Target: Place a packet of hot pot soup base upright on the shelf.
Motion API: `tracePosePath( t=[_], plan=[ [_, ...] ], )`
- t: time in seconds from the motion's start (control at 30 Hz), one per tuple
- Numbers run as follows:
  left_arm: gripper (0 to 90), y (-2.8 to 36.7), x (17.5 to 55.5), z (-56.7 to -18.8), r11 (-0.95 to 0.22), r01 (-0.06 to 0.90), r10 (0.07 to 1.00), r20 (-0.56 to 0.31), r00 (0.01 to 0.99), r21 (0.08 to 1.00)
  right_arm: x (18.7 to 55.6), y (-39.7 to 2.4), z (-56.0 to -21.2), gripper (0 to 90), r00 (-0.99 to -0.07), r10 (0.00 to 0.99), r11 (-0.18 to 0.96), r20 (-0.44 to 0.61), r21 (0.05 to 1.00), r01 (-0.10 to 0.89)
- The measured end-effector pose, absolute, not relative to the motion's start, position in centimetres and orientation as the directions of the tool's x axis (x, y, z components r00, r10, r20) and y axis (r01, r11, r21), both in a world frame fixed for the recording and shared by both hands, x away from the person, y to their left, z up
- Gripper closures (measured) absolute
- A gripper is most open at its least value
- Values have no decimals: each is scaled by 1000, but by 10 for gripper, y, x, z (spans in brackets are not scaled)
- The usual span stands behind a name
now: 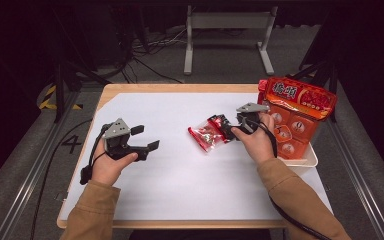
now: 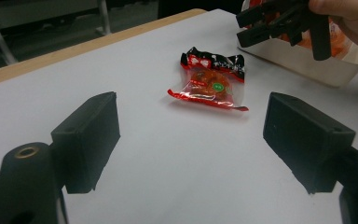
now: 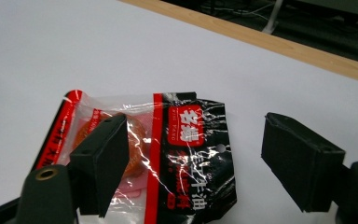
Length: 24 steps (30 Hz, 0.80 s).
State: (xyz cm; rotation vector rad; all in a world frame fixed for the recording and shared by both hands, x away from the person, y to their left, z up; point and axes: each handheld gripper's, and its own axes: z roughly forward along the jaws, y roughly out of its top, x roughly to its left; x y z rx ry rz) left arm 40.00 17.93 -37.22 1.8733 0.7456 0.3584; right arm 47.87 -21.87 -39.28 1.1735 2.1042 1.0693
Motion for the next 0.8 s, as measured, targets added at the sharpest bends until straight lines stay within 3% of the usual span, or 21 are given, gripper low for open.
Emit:
tracePosePath(
  t=[0.8],
  plan=[
    [191, 181, 399, -374, -261, 337, 646, -96, 757, 904, 496, -214, -421, 253, -389, 920, 258, 37, 691, 675]
  ],
)
